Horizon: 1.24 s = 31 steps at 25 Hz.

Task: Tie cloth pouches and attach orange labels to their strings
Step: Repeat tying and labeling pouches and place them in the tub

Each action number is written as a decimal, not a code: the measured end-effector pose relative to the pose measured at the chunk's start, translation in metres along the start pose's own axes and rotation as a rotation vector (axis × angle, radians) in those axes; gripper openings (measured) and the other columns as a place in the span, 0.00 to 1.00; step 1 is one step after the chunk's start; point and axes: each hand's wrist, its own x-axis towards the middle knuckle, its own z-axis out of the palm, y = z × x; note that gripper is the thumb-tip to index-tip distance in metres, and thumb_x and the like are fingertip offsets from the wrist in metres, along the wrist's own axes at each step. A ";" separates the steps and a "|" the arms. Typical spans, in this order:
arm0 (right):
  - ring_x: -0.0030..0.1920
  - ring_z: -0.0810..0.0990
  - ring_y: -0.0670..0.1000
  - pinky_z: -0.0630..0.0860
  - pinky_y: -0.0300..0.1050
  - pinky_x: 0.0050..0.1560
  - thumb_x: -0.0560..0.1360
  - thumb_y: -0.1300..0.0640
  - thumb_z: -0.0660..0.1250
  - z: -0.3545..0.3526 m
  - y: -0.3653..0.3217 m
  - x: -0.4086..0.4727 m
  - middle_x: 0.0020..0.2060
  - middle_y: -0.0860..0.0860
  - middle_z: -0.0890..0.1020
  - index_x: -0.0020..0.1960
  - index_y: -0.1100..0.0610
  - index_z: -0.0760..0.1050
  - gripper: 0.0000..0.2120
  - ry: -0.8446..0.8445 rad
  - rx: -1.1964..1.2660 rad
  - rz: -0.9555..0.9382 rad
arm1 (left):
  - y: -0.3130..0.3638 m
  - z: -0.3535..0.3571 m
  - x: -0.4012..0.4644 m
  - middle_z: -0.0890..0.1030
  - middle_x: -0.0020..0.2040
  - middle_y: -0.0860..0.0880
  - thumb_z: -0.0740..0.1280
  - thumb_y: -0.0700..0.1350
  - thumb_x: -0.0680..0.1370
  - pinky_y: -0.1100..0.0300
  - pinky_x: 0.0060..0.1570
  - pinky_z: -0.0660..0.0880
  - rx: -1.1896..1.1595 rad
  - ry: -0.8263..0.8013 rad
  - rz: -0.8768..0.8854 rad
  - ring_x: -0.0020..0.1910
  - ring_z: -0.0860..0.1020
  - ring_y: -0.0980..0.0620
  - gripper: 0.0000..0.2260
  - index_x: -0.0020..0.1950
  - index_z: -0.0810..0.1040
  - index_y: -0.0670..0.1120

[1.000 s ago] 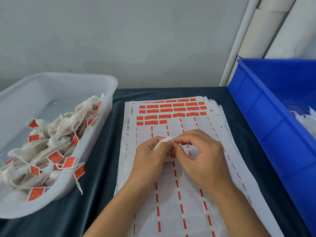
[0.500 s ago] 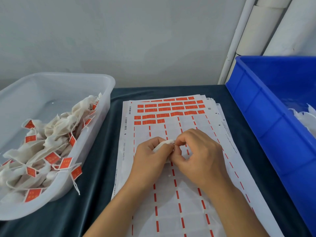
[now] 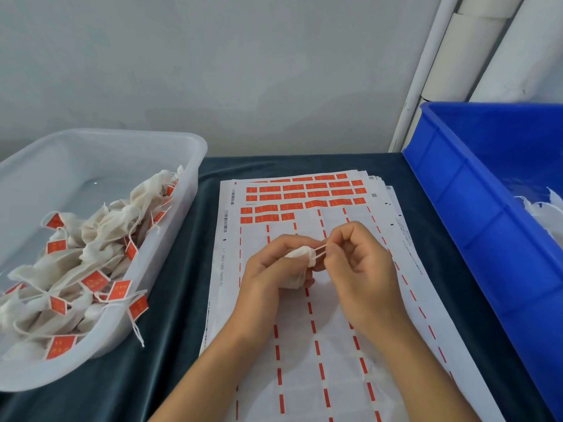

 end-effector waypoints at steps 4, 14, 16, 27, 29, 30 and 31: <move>0.42 0.84 0.54 0.84 0.46 0.44 0.80 0.57 0.61 0.000 0.003 0.002 0.39 0.51 0.82 0.47 0.55 0.76 0.06 -0.039 0.090 0.097 | -0.002 -0.004 0.002 0.85 0.53 0.40 0.66 0.46 0.75 0.41 0.58 0.80 -0.004 0.008 -0.020 0.56 0.80 0.34 0.12 0.53 0.86 0.45; 0.56 0.85 0.59 0.81 0.55 0.59 0.81 0.52 0.58 -0.004 0.001 0.009 0.52 0.58 0.86 0.48 0.58 0.76 0.12 -0.183 0.424 0.334 | 0.000 -0.005 0.003 0.87 0.51 0.47 0.69 0.49 0.77 0.57 0.50 0.82 0.028 0.097 0.020 0.51 0.84 0.43 0.08 0.52 0.86 0.50; 0.56 0.85 0.58 0.82 0.52 0.56 0.80 0.51 0.59 -0.005 0.000 0.010 0.52 0.57 0.86 0.49 0.58 0.77 0.12 -0.190 0.417 0.332 | -0.001 -0.003 0.003 0.87 0.51 0.50 0.68 0.52 0.78 0.57 0.51 0.82 0.067 0.136 0.002 0.52 0.85 0.46 0.09 0.52 0.86 0.53; 0.48 0.86 0.47 0.84 0.42 0.49 0.79 0.46 0.68 -0.003 -0.003 0.006 0.44 0.45 0.87 0.46 0.45 0.83 0.06 -0.045 0.123 0.281 | -0.004 -0.003 0.004 0.85 0.44 0.50 0.68 0.49 0.80 0.60 0.48 0.82 0.075 0.192 -0.035 0.44 0.84 0.52 0.06 0.52 0.85 0.55; 0.49 0.86 0.49 0.84 0.44 0.49 0.77 0.43 0.66 -0.006 -0.005 0.008 0.46 0.48 0.87 0.46 0.47 0.83 0.10 -0.015 0.212 0.309 | -0.004 -0.003 0.004 0.85 0.43 0.49 0.67 0.45 0.84 0.64 0.45 0.80 0.097 0.174 -0.038 0.41 0.83 0.54 0.08 0.51 0.85 0.55; 0.48 0.86 0.50 0.84 0.45 0.47 0.77 0.42 0.66 -0.008 -0.006 0.008 0.47 0.50 0.87 0.46 0.48 0.83 0.12 -0.023 0.273 0.323 | -0.003 -0.002 0.004 0.84 0.42 0.48 0.67 0.44 0.84 0.66 0.44 0.79 0.113 0.155 -0.031 0.40 0.82 0.55 0.09 0.50 0.85 0.55; 0.46 0.86 0.51 0.83 0.45 0.44 0.79 0.44 0.66 -0.009 -0.007 0.009 0.49 0.52 0.86 0.47 0.49 0.83 0.12 -0.045 0.360 0.333 | -0.002 -0.001 0.003 0.84 0.42 0.47 0.67 0.44 0.84 0.67 0.43 0.78 0.128 0.134 -0.017 0.39 0.81 0.55 0.09 0.50 0.85 0.55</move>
